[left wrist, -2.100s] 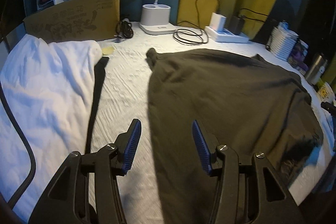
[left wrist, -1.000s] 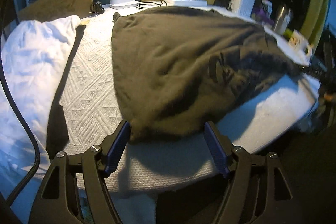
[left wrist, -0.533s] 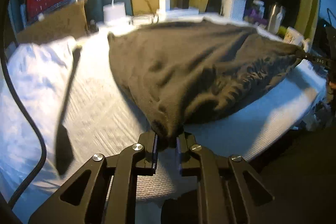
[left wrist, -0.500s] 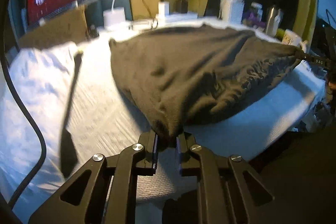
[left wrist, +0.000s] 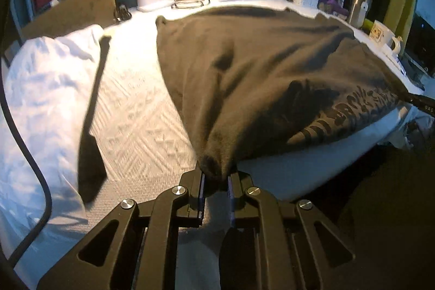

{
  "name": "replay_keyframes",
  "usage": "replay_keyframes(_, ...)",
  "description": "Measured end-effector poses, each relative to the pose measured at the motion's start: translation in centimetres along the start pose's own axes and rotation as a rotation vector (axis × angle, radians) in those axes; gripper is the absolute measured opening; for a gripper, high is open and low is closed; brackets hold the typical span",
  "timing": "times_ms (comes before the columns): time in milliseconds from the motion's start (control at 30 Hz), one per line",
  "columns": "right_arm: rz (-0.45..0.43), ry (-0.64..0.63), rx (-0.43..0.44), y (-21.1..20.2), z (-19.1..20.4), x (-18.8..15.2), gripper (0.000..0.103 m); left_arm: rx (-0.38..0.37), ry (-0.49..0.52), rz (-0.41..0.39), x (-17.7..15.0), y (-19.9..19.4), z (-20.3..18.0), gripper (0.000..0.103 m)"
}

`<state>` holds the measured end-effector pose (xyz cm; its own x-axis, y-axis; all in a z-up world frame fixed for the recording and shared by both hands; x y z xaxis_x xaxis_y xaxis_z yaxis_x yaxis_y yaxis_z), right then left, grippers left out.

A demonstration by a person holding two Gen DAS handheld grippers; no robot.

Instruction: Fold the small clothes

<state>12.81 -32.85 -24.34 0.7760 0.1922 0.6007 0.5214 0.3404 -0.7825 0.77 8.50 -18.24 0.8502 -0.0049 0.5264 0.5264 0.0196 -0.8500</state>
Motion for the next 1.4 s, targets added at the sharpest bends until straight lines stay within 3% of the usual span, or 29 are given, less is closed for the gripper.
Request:
replay_keyframes(67, 0.012, -0.004, -0.002, -0.6, -0.3, -0.4, 0.023, -0.006, 0.011, 0.003, 0.1, -0.2, -0.2, 0.012)
replay_keyframes(100, 0.014, -0.001, -0.007, -0.8, -0.5, -0.5, 0.029, -0.009, 0.015, 0.002, 0.2, -0.3, -0.2, 0.012)
replay_keyframes(133, 0.013, 0.003, -0.022, -1.2, -0.9, -0.6, 0.041, -0.018, 0.012, 0.003, 0.2, -0.4, -0.1, 0.012)
replay_keyframes(167, 0.006, 0.006, -0.039, -1.6, -1.2, -0.6, 0.046, -0.030, 0.006, 0.007, 0.2, -0.5, 0.1, 0.013)
replay_keyframes(267, -0.034, 0.043, -0.071, -3.0, -2.8, 0.2, 0.046, -0.059, -0.005, 0.007, 0.2, -0.9, 0.7, 0.015)
replay_keyframes(400, -0.093, 0.084, -0.074, -3.1, -4.4, 1.4, 0.046, -0.118, -0.028, -0.032, 0.7, -2.4, 1.5, 0.015)
replay_keyframes(500, -0.112, 0.154, -0.011, -2.2, -5.2, 2.4, 0.046, -0.122, -0.034, -0.052, 1.1, -3.1, 1.8, 0.015)
replay_keyframes(733, -0.069, 0.017, 0.009, 0.3, -0.7, 3.1, 0.046, -0.126, -0.042, -0.103, 2.0, -4.4, 2.2, 0.015)
replay_keyframes(900, -0.048, -0.024, 0.039, 1.7, 1.2, 3.3, 0.024, -0.107, -0.067, -0.139, 2.6, -4.8, 2.9, 0.015)
replay_keyframes(1033, -0.055, 0.026, 0.081, 0.8, 0.2, 3.4, 0.022, -0.096, -0.034, -0.147, 3.1, -4.9, 2.1, 0.015)
replay_keyframes(1267, -0.107, 0.067, -0.005, -1.7, -2.8, 3.7, 0.023, -0.083, -0.047, -0.181, 3.9, -5.6, 2.5, 0.015)
replay_keyframes(1400, -0.074, 0.053, -0.027, -0.5, -2.9, 3.7, 0.023, -0.069, -0.075, -0.220, 4.5, -6.2, 3.2, 0.015)
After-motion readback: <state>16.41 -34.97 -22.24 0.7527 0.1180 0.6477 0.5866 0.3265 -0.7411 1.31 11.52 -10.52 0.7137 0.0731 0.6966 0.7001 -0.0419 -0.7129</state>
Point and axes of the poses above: each gripper's, at about its wrist camera, not at the fingertips, and y roughly the way its jaws point, z to its left, x to its top, the point moved 4 cm from there along y, roughly the way its jaws point, and after that the axes turned 4 degrees about z, right-handed, at the moved point
